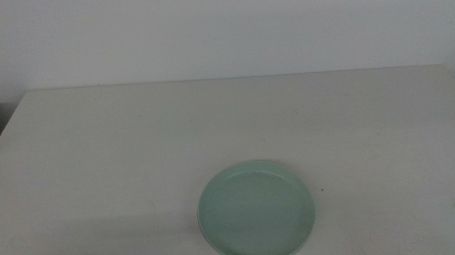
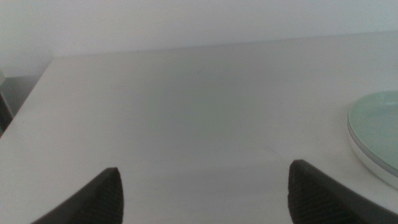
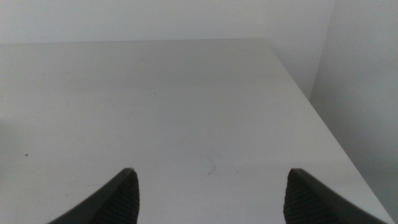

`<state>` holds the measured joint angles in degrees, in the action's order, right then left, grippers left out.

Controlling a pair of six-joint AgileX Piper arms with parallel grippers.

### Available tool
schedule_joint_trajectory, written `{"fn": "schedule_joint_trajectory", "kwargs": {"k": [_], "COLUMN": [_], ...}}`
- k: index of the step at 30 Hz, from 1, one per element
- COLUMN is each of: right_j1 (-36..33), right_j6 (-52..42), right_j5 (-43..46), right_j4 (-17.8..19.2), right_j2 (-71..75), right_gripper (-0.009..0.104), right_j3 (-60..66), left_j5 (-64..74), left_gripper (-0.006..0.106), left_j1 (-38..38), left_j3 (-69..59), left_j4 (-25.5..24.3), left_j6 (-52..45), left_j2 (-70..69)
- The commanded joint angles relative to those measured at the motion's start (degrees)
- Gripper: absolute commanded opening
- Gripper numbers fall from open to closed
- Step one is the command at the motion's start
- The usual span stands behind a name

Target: Stack the three bowls on top of each other.

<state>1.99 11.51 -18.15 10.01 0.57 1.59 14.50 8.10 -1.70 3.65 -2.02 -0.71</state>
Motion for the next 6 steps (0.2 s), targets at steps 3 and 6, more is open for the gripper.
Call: {"fn": "schedule_joint_trajectory", "kwargs": {"k": [3,6], "right_j1": [0.3,0.3], "right_j6": [-0.8,-0.8], "right_j5": [4.1,4.1], "right_j4": [1.0,1.0], "right_j2": [1.6,1.6], "right_gripper": [0.059,0.059], "right_j3": [-0.3,-0.3], "left_j5": [-3.7,-3.5], "left_gripper": [0.089,0.089], "left_j1": [-0.1,-0.1], "left_j3": [0.2,0.2], "left_j4": [0.0,0.1], "left_j6": [0.7,0.7], "left_j2": [-0.9,-0.9]}}
